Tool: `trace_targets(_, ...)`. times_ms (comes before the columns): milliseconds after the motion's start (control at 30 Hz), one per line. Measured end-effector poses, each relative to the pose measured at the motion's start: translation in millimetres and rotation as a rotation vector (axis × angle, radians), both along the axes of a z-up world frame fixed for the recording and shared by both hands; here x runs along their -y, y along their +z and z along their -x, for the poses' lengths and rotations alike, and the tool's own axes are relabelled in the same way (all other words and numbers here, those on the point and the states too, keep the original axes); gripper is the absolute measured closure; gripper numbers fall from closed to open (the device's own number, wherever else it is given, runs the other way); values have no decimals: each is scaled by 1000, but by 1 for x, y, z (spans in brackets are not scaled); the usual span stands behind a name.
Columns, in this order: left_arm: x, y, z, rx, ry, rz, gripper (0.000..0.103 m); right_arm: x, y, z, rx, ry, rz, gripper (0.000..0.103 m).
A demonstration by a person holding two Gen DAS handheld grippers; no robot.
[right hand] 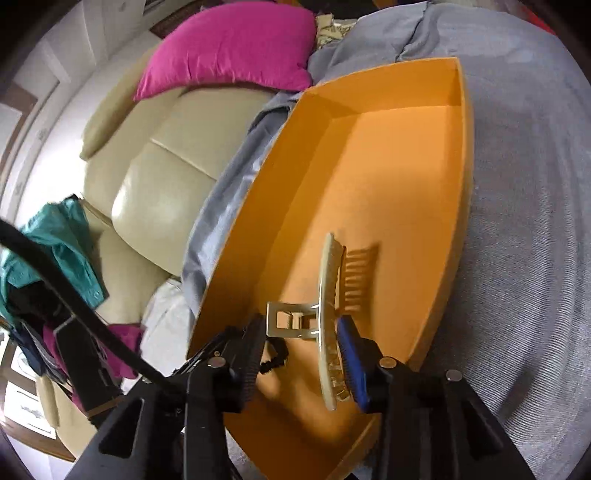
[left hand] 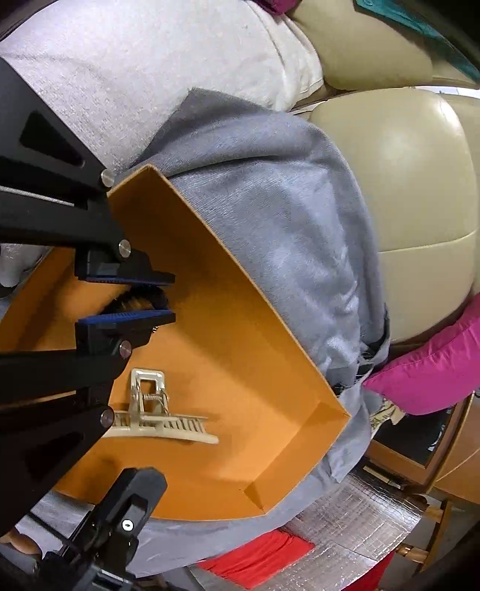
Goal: Organize jewelry
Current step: 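Lower both grippers into the orange tray and release the clip and scrunchie, then move both grippers back over the jewelry on the table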
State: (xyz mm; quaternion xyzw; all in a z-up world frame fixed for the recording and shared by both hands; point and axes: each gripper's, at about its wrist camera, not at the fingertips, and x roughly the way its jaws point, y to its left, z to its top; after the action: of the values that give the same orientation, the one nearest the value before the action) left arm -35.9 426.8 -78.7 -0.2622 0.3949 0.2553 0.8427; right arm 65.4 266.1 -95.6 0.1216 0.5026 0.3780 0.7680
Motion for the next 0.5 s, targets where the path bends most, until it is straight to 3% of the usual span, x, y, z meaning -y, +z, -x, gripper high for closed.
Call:
trace_targets(267,16,25,4,84,-21,-107,88,49,25,6,74,-57,-89,58)
trace_targets(400,40,44,2,153,-58,-188,69,85,36,11,117,-99,-72,58)
trace_targets(500,66,58,-2,206,-114,-235,62,119,41,15,142,-137,-55,58)
